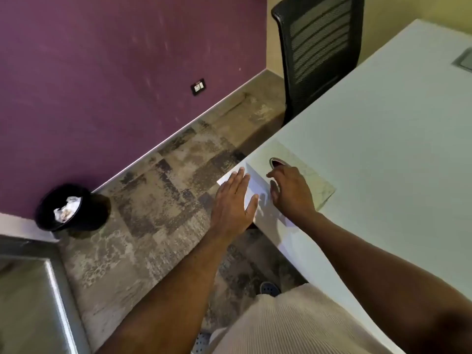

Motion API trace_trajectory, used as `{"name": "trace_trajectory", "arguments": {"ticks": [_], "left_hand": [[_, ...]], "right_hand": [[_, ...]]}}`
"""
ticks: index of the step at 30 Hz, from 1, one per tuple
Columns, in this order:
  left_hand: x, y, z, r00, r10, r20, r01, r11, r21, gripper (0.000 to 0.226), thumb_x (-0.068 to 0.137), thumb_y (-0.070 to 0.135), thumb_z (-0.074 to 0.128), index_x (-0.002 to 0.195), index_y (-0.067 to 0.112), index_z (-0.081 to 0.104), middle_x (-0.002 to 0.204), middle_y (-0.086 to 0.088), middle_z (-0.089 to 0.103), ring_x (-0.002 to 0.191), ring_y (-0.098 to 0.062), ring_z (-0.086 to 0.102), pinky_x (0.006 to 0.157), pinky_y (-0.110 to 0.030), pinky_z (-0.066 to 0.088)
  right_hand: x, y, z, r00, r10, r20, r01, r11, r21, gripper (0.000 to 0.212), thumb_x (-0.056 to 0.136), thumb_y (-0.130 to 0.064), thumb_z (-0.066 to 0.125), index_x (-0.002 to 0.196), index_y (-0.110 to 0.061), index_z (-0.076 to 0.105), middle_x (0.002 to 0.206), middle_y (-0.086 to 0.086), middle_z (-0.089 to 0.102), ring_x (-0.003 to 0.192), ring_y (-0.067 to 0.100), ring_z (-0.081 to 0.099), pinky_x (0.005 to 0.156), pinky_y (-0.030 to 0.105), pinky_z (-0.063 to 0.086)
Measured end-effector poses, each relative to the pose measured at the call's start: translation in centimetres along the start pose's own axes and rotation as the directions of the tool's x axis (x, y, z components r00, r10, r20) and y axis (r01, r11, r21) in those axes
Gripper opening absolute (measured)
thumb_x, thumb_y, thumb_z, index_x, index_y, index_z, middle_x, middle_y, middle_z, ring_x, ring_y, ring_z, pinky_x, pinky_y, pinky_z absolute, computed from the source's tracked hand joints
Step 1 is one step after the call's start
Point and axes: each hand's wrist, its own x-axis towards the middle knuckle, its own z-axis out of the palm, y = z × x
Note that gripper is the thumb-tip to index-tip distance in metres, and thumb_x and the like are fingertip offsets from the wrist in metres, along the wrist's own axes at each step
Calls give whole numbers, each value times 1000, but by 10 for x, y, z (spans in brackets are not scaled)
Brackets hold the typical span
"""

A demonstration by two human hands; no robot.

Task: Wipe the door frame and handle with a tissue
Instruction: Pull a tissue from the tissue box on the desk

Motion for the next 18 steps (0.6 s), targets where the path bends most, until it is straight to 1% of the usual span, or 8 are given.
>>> {"name": "trace_trajectory", "arguments": {"ticks": [2,5,8,9,11,13,16,18], "left_hand": [[12,6,7,995,15,100,-12,999,-37,66,99,45,43,153,9,40,164,-7,29,153,-24,26,123,-42,24],[32,13,19,971,17,240,-17,1000,-5,63,104,45,46,156,12,34,166,-5,22,155,-22,20,125,-44,22],[51,18,29,948,-17,318,-10,997,83,67,105,49,43,159,15,25,169,-3,11,157,-21,9,127,-41,15],[56,20,32,940,-35,340,-2,994,109,69,104,52,42,160,15,23,170,-3,8,157,-21,7,128,-41,13],[65,24,36,924,-66,377,11,989,146,72,104,54,41,161,15,18,170,-3,3,157,-21,4,128,-41,12],[73,27,38,910,-84,406,15,985,172,75,104,54,41,161,14,14,170,-4,-1,157,-21,2,128,-41,12],[81,29,40,897,-103,429,16,979,202,79,103,53,44,162,12,9,170,-5,-3,157,-22,0,127,-41,10],[85,29,41,885,-119,450,22,976,215,82,102,54,46,162,12,8,170,-6,-5,157,-23,-2,127,-41,8]], "right_hand": [[8,19,-7,997,72,30,-71,997,-44,22,91,-16,59,109,-9,70,114,11,67,101,29,59,84,38,51],[18,44,-13,992,69,109,-50,984,-169,22,90,-20,62,108,-11,72,110,11,69,97,29,59,79,38,52],[27,59,-13,983,-10,182,59,962,-265,22,85,-20,71,105,-12,75,118,14,67,106,32,59,82,37,50],[30,63,-12,974,-48,222,115,948,-297,24,85,-21,71,107,-13,74,121,14,65,108,31,58,83,36,50],[36,68,-11,947,-125,297,223,918,-326,28,86,-22,70,112,-12,72,122,13,65,106,29,59,84,35,49],[41,70,-11,920,-193,341,312,888,-339,31,84,-22,73,112,-11,71,117,13,66,101,28,59,82,35,48],[51,72,-13,883,-325,340,437,832,-340,31,76,-17,80,104,-6,73,105,15,68,91,32,60,75,37,47],[57,72,-13,848,-409,338,511,799,-316,28,78,-13,78,101,0,72,98,16,67,85,33,59,71,38,46]]}}
